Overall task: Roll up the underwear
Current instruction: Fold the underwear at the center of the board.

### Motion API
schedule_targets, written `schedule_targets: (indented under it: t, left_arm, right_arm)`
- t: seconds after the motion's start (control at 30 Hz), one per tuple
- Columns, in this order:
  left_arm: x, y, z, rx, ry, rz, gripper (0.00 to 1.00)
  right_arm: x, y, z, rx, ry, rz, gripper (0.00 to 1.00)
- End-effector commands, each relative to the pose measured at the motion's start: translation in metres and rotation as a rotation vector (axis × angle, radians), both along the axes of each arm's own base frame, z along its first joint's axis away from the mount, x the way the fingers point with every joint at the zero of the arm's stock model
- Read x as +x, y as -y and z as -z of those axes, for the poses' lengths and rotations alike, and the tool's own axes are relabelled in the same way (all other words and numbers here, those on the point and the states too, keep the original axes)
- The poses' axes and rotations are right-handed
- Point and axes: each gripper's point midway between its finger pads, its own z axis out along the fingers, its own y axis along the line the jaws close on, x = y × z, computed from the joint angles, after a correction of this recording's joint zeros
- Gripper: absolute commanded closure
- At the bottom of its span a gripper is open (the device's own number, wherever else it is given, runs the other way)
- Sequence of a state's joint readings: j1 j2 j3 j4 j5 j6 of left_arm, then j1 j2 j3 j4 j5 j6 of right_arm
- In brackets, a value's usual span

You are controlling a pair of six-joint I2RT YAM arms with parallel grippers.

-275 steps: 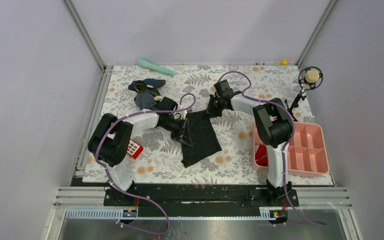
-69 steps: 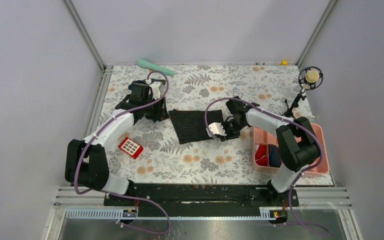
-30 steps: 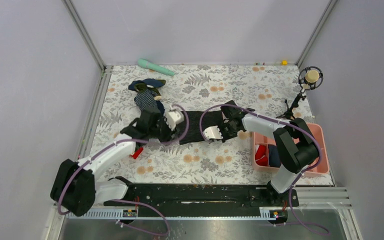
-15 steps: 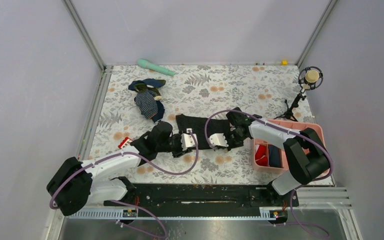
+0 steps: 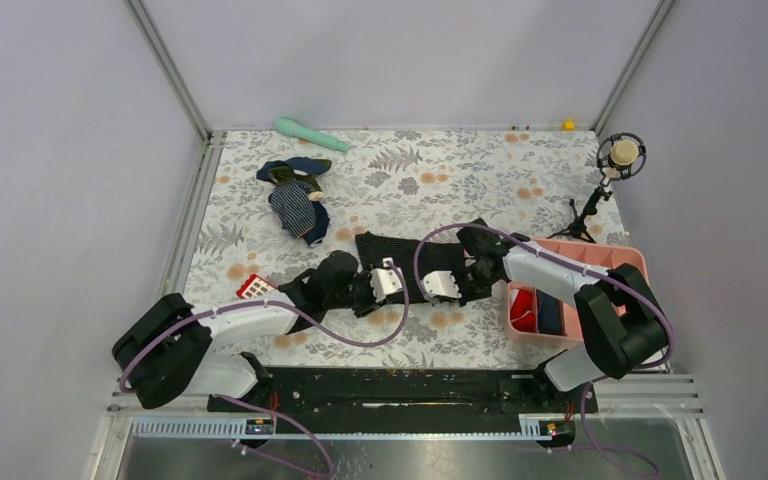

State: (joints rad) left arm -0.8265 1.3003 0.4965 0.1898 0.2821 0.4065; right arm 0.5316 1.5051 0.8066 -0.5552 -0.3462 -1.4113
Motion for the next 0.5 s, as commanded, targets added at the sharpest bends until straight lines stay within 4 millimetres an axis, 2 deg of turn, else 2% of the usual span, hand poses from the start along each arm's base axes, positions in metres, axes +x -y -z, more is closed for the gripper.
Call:
schedule_targets:
  t: [0.0,0.13,0.27,0.47]
  left_arm:
    - [0.012,0.01,-0.01,-0.032,0.057,-0.068,0.62]
    - [0.008,0.016,-0.007,0.021,0.027,-0.004,0.62]
    - [0.0,0.02,-0.013,0.047,0.079,0.097,0.63]
    - [-0.015,0.028,0.001,0.125,0.019,0.203,0.69]
  right_arm:
    - [-0.005,0.012,-0.006,0.004,-0.008,0.019,1.0]
    - [-0.002,0.02,-0.005,0.006,-0.006,0.039,1.0]
    - [0.0,0.021,-0.005,0.009,-0.008,0.046,1.0]
    - [0.002,0.019,-0.006,0.022,-0.011,0.066,1.0]
